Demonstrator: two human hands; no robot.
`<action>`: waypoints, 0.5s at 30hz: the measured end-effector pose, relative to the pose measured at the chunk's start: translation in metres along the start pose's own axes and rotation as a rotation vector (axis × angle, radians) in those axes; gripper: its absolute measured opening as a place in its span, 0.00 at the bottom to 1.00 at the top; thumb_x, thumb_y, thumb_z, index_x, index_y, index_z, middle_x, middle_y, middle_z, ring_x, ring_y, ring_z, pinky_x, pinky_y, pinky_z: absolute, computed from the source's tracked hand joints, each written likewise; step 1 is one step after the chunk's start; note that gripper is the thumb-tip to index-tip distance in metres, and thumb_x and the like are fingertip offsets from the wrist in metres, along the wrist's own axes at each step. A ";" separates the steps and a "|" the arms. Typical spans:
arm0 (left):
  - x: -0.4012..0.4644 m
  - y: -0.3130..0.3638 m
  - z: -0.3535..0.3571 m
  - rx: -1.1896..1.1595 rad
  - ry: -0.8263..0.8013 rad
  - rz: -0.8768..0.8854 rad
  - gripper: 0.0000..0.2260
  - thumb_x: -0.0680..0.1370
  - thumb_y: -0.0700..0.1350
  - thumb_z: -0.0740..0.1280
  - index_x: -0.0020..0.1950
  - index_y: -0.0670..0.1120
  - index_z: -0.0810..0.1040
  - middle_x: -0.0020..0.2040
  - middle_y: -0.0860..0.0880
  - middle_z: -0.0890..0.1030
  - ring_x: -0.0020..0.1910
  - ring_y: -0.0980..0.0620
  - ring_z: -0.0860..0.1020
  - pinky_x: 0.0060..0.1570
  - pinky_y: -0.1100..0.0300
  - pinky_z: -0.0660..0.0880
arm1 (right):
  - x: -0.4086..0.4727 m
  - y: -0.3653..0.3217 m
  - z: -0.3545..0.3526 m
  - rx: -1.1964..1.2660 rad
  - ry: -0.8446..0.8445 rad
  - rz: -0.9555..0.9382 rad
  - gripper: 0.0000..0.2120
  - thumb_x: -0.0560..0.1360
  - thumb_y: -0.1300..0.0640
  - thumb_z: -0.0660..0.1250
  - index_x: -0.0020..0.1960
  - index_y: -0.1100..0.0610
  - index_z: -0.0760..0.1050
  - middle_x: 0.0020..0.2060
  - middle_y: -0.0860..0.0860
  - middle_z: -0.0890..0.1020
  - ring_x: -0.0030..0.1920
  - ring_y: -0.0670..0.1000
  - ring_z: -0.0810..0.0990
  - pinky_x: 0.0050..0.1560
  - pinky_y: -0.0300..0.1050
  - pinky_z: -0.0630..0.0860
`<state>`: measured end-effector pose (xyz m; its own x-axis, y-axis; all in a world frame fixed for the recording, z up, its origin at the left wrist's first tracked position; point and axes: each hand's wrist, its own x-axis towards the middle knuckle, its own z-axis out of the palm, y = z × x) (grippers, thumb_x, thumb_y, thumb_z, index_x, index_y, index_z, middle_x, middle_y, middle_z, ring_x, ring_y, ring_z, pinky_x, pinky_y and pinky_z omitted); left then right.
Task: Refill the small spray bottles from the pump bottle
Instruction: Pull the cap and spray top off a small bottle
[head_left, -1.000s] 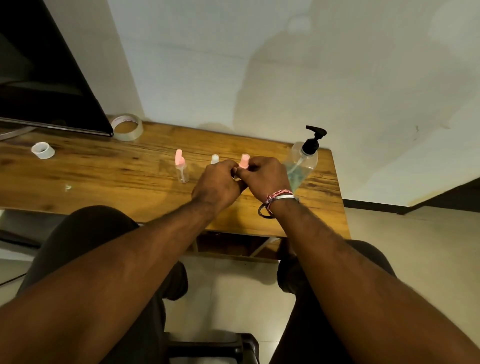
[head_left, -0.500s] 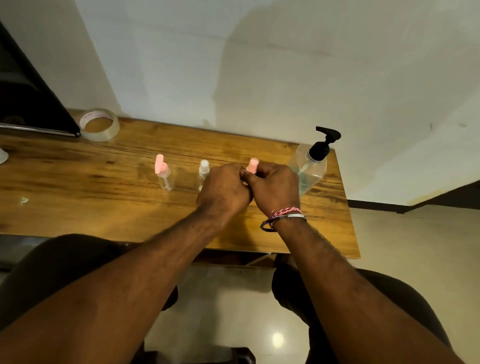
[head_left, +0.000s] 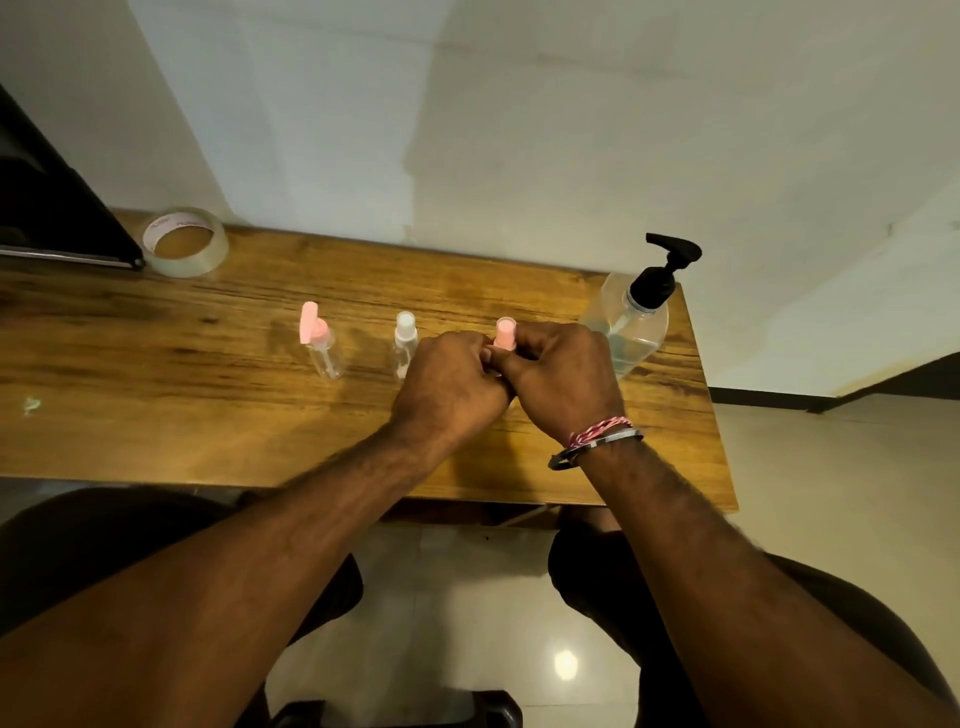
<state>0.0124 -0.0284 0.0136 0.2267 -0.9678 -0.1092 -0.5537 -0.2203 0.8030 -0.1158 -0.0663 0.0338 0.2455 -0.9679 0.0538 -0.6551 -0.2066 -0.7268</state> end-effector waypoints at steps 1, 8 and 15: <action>-0.001 0.000 -0.002 -0.015 -0.008 0.005 0.04 0.77 0.46 0.74 0.45 0.47 0.85 0.36 0.52 0.84 0.35 0.53 0.82 0.34 0.54 0.81 | -0.001 -0.001 -0.002 0.004 0.002 -0.008 0.04 0.75 0.52 0.76 0.46 0.51 0.88 0.38 0.46 0.86 0.41 0.45 0.84 0.42 0.45 0.81; 0.001 0.007 -0.013 -0.029 -0.067 0.024 0.08 0.79 0.49 0.75 0.40 0.51 0.83 0.36 0.53 0.84 0.36 0.55 0.82 0.33 0.59 0.75 | -0.003 -0.002 -0.006 0.015 -0.098 -0.027 0.06 0.79 0.53 0.71 0.53 0.51 0.83 0.46 0.45 0.85 0.49 0.46 0.83 0.50 0.51 0.82; 0.000 0.009 -0.009 0.016 0.003 -0.005 0.09 0.75 0.51 0.78 0.51 0.48 0.85 0.41 0.54 0.84 0.40 0.56 0.83 0.39 0.57 0.81 | -0.005 -0.004 -0.007 0.069 0.107 0.134 0.20 0.67 0.43 0.81 0.52 0.50 0.78 0.45 0.43 0.84 0.43 0.39 0.83 0.40 0.36 0.79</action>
<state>0.0148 -0.0295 0.0260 0.2317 -0.9663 -0.1119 -0.5653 -0.2273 0.7929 -0.1191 -0.0616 0.0414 0.0798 -0.9965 0.0229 -0.6254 -0.0680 -0.7774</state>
